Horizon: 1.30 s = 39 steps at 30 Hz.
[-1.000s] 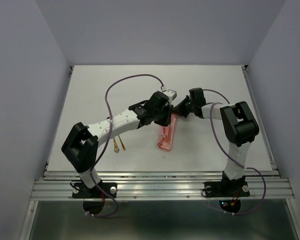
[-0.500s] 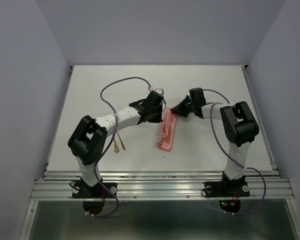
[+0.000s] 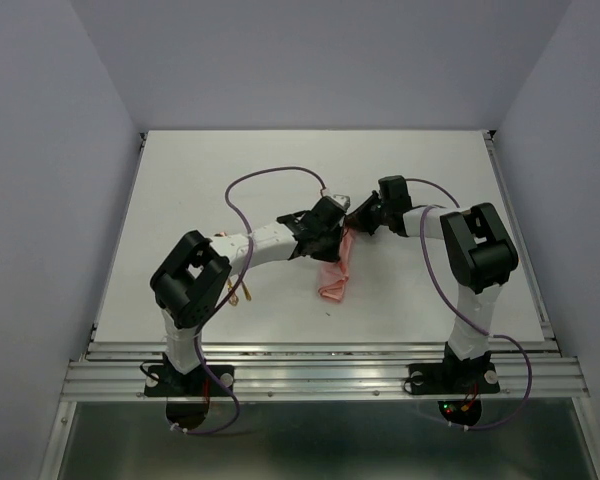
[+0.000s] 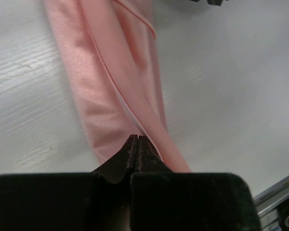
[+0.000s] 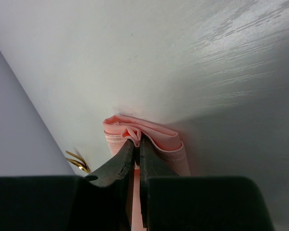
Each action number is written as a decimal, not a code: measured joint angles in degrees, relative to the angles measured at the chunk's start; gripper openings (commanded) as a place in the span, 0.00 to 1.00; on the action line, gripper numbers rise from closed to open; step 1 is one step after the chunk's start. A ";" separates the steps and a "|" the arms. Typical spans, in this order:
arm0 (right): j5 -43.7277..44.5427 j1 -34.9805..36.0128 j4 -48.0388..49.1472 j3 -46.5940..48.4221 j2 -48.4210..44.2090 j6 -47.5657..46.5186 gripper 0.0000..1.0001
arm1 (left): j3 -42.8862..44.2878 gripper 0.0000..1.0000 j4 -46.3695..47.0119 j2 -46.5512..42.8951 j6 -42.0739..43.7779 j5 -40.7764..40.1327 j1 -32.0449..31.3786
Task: Fold the napkin into a case and place the utensils inside
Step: Fold the smaller-rectangle-folded napkin at the center of the board.
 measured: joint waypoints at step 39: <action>1.64 0.28 -11.37 -16.87 -22.56 -13.38 0.64 | -5.40 0.00 8.17 3.43 3.26 11.50 -1.51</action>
